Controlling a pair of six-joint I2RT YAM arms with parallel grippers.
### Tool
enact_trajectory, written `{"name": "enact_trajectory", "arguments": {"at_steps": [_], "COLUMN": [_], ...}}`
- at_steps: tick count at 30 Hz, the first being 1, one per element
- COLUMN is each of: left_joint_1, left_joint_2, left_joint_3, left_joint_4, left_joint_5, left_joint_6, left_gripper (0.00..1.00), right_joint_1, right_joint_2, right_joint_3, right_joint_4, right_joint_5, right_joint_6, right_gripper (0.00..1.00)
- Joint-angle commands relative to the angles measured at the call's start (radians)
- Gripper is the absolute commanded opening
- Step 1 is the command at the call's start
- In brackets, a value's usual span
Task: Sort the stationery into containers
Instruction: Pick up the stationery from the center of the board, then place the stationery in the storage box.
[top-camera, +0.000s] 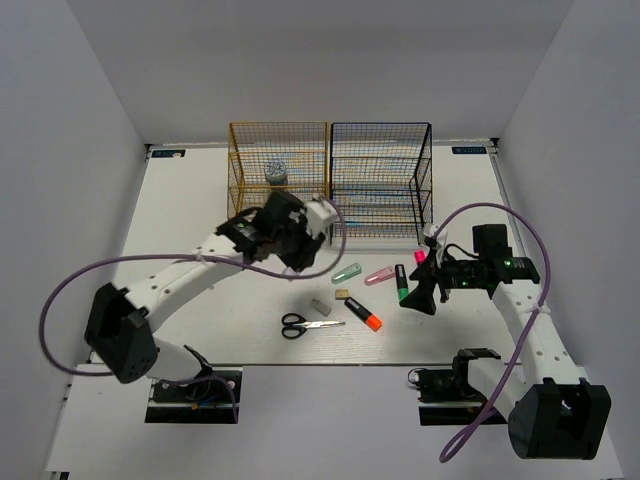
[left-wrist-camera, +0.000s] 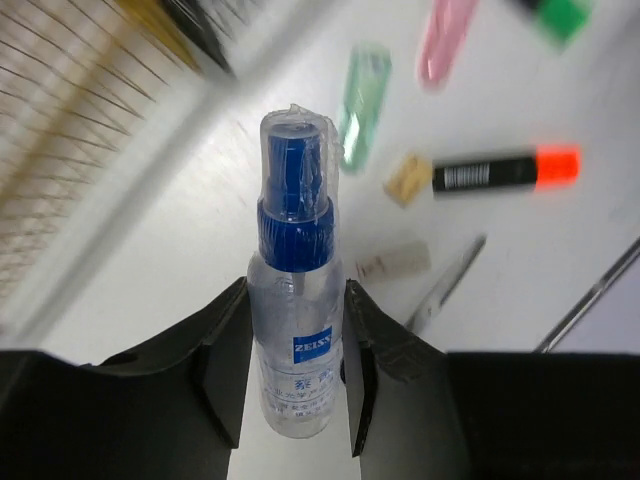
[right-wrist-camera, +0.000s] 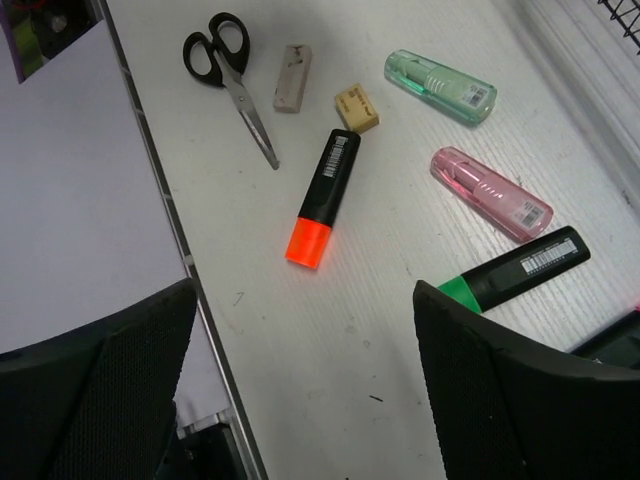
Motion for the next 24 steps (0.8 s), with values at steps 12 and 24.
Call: {"name": "enact_trajectory", "arguments": {"at_steps": [12,24], "left_joint_1": [0.434,0.485], "left_joint_2": [0.002,0.254], "left_joint_3": [0.053,0.504], "left_joint_4": [0.840,0.433], "left_joint_5": [0.457,0.639], "left_joint_6": [-0.242,0.247], "left_gripper": [0.00,0.00], "right_joint_1": [-0.001,-0.006], "right_joint_2": [0.026,0.061], "right_joint_3": [0.003,0.027], "right_joint_4": [-0.024,-0.205], "right_joint_5": [-0.069,-0.161], "right_joint_6": [-0.044,-0.346], "right_gripper": [0.12,0.20]}}
